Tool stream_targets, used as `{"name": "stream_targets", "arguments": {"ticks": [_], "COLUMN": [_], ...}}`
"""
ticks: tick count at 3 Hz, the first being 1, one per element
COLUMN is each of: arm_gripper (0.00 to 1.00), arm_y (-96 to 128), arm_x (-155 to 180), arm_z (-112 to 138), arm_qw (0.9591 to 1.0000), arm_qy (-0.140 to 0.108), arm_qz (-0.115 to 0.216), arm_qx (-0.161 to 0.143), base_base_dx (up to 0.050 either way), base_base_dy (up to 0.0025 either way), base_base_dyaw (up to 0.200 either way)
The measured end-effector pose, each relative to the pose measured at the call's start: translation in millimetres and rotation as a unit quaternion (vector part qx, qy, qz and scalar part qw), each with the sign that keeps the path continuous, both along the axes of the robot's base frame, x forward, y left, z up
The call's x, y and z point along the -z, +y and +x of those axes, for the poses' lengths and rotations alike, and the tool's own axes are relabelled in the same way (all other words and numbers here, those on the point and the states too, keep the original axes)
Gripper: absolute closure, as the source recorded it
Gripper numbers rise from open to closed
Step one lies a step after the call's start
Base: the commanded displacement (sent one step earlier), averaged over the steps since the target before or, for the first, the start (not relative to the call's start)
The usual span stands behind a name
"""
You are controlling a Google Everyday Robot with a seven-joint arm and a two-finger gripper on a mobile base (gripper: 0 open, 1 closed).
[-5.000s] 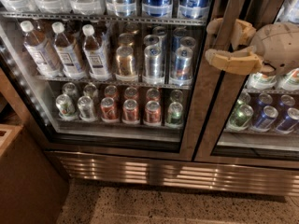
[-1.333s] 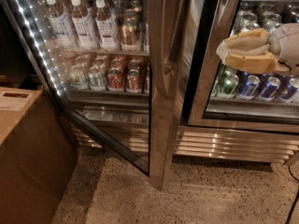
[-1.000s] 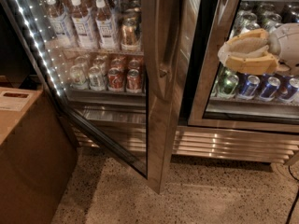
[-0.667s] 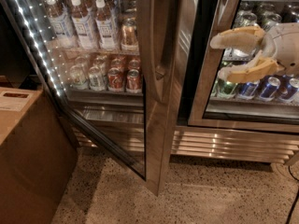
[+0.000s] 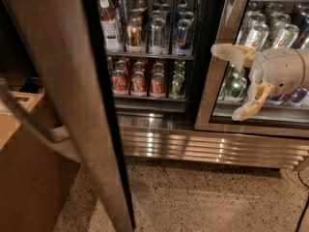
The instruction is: Open left fridge door
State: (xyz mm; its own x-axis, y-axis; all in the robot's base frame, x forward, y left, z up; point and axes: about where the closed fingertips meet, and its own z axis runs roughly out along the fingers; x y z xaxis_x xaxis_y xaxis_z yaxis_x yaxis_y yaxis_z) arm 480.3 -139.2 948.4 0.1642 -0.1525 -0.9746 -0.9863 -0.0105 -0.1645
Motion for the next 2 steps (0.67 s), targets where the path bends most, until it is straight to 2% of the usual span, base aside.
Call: {"name": "stream_targets", "arguments": {"ticks": [1, 2], "arm_gripper": [0.0, 0.0], "arm_y": [0.1, 0.1], "arm_x": [0.0, 0.0], "arm_z": [0.0, 0.0], "arm_qw": [1.0, 1.0], "arm_qy": [0.0, 0.0], "arm_qz": [0.0, 0.0], "arm_qx": [0.0, 0.0], "base_base_dx": [-0.048, 0.0], "base_base_dy": [-0.00001, 0.0], "base_base_dyaw": [0.0, 0.0]}}
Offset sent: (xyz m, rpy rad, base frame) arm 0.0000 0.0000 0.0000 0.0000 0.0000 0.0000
